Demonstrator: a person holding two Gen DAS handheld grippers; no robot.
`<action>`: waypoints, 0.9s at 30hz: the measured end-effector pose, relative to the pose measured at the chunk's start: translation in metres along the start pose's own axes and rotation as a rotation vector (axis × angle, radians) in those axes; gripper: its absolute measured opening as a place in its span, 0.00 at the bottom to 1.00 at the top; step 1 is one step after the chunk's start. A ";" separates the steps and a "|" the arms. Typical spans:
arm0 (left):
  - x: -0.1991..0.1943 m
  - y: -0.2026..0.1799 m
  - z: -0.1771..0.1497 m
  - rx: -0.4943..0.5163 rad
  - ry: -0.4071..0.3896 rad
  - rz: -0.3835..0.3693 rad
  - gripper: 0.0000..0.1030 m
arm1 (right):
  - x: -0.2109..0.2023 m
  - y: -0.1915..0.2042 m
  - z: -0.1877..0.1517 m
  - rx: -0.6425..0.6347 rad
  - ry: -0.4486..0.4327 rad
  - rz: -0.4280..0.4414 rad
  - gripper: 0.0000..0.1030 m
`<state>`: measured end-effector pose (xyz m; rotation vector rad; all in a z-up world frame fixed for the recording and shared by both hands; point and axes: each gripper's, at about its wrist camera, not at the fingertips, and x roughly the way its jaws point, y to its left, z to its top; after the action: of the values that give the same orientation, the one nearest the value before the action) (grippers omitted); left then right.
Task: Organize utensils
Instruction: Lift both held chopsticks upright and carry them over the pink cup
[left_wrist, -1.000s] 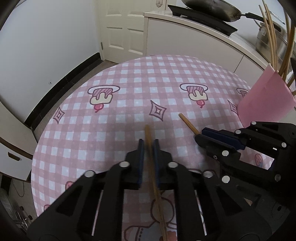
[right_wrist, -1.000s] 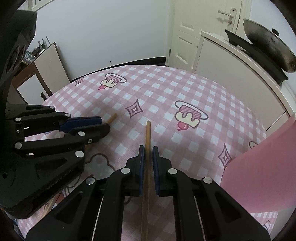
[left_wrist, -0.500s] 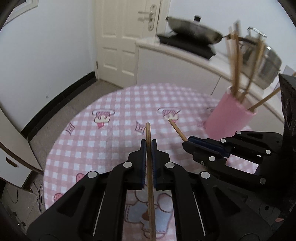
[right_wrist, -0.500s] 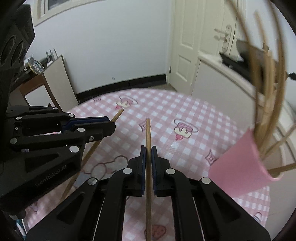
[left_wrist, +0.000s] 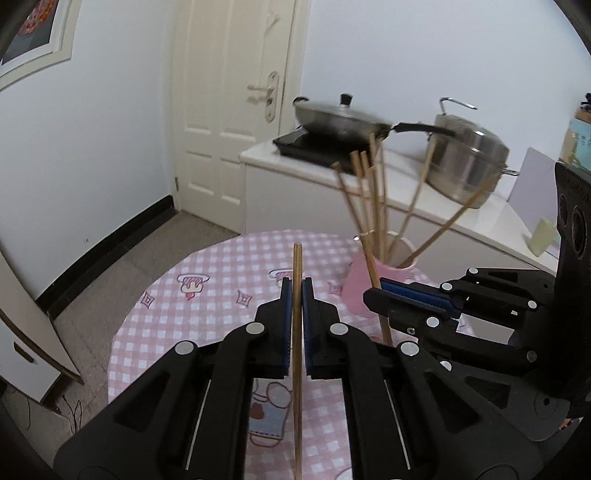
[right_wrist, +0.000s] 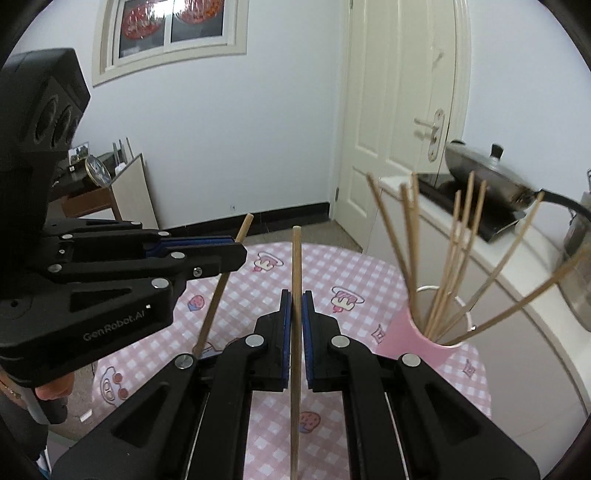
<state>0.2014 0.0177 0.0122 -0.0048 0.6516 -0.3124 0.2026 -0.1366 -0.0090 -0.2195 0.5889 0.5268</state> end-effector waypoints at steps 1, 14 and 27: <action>-0.005 -0.003 0.001 0.002 -0.009 -0.005 0.05 | -0.006 -0.001 0.000 0.002 -0.010 -0.001 0.04; -0.048 -0.045 0.026 0.042 -0.180 -0.065 0.05 | -0.074 -0.028 0.011 0.033 -0.136 -0.034 0.04; -0.043 -0.072 0.077 -0.022 -0.344 -0.092 0.05 | -0.100 -0.060 0.047 0.054 -0.237 -0.151 0.04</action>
<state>0.1942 -0.0457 0.1063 -0.1072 0.3135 -0.3826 0.1863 -0.2124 0.0904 -0.1464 0.3520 0.3832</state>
